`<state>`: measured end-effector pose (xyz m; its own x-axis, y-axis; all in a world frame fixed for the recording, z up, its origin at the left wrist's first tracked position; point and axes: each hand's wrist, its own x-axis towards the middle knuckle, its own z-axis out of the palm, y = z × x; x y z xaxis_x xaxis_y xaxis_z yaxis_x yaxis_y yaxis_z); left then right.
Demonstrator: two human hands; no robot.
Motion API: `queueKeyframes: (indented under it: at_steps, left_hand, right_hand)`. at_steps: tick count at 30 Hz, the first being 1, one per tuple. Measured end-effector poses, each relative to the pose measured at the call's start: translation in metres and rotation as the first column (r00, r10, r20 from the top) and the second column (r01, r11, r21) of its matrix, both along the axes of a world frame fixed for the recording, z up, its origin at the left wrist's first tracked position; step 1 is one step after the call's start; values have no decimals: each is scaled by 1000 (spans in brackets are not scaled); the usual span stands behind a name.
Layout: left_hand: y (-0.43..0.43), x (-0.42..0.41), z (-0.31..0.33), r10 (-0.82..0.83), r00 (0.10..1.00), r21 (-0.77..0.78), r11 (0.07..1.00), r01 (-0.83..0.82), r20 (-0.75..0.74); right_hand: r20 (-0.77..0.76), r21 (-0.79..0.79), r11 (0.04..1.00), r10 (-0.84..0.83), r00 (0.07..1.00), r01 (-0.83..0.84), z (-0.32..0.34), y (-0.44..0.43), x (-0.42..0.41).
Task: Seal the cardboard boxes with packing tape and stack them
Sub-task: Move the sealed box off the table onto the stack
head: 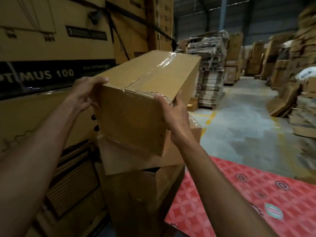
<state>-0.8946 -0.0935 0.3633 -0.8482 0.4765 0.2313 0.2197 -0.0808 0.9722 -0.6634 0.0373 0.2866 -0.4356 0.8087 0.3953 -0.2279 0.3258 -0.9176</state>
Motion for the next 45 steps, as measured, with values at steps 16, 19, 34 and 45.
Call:
queueKeyframes:
  at_steps: [16, 19, 34, 45]
  left_hand:
    - [75, -147, -54, -158, 963, -111, 984, 136, -219]
    - [79, -143, -64, -193, 958, -61, 981, 184, -213]
    - [79, 73, -122, -352, 821, 84, 898, 431, -450]
    - [156, 418, -281, -885, 465, -214, 449, 868, 28]
  right_hand:
    - [244, 215, 976, -78, 967, 25, -2, -8, -173]
    - [271, 192, 981, -48, 961, -6, -8, -4, -175]
    - [17, -71, 924, -375, 927, 375, -60, 43, -18]
    - [208, -329, 545, -755, 622, 771, -208, 9, 349]
